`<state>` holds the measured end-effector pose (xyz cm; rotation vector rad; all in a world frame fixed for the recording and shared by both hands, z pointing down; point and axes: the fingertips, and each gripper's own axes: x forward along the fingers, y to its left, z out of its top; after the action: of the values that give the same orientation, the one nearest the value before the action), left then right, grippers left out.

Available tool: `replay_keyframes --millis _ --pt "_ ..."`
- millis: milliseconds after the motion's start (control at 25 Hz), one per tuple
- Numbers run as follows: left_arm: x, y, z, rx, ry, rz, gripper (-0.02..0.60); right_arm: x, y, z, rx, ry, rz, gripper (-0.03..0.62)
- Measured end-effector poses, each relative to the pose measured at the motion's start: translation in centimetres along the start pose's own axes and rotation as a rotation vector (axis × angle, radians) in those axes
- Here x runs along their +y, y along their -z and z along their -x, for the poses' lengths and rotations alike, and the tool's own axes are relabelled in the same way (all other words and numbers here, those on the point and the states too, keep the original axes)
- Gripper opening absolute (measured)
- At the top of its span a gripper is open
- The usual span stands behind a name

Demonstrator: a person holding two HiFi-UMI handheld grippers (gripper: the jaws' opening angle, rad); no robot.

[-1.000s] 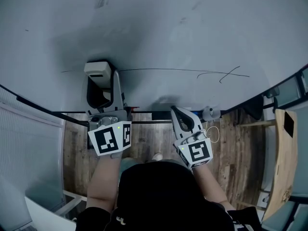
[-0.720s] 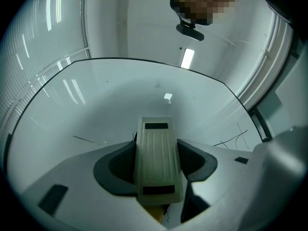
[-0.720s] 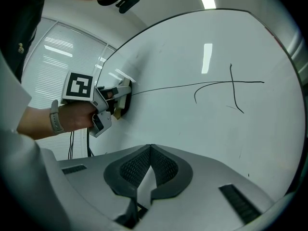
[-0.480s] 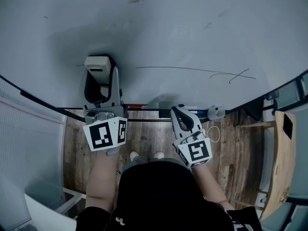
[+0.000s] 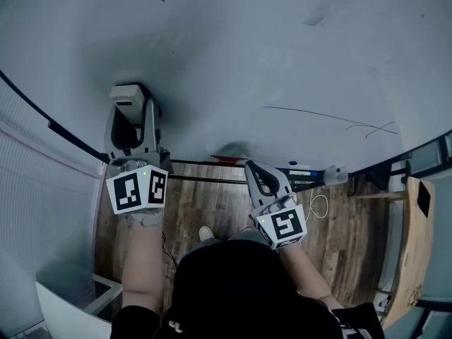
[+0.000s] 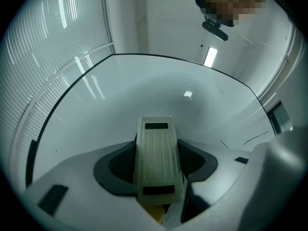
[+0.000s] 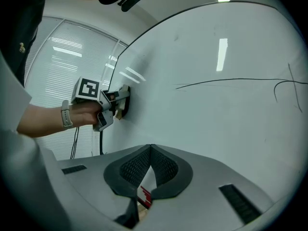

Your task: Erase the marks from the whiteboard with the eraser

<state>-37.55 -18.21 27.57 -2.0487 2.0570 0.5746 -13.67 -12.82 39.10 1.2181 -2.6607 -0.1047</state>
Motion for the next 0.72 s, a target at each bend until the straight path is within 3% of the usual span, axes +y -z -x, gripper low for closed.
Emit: replay_keyframes --millis 400,720 --pt "1.1 -0.3 0.5 -0.020 -0.010 0.027 0.258 0.9 -1.2 -0.6 -0.028 -0.005 0.023 0.027" --pt "-2.9 0.4 0.3 -0.012 -0.009 -0.001 0.258 -2.4 -0.2 1.6 -0.036 0.008 0.004 0.028"
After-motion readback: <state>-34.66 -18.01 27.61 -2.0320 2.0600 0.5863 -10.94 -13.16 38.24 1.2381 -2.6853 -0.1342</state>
